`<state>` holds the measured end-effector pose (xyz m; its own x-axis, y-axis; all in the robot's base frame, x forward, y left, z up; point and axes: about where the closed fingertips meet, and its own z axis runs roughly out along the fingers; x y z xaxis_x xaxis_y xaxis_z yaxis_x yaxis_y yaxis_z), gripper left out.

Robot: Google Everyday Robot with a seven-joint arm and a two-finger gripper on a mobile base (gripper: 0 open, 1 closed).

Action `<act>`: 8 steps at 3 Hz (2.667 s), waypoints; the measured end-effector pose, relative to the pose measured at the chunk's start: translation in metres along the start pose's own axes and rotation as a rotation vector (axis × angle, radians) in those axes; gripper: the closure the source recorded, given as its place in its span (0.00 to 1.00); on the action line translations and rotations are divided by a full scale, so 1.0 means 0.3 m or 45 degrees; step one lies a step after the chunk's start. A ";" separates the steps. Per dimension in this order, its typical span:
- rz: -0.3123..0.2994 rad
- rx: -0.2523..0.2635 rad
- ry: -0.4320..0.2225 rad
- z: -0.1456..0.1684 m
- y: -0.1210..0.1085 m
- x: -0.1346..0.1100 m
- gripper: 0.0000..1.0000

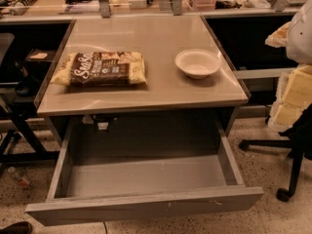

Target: Close top drawer

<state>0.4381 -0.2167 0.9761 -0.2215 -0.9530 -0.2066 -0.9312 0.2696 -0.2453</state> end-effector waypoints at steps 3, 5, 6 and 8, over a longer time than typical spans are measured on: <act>0.000 0.000 0.000 0.000 0.000 0.000 0.40; 0.000 0.000 0.000 0.000 0.000 0.000 0.87; 0.001 0.000 0.000 0.000 0.001 0.000 1.00; 0.151 -0.086 0.098 0.023 0.231 0.116 1.00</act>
Offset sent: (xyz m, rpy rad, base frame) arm 0.0000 0.0000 0.0000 0.0000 0.0000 0.0000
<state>0.3680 -0.2301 0.9454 -0.3499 -0.9236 -0.1567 -0.9141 0.3733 -0.1586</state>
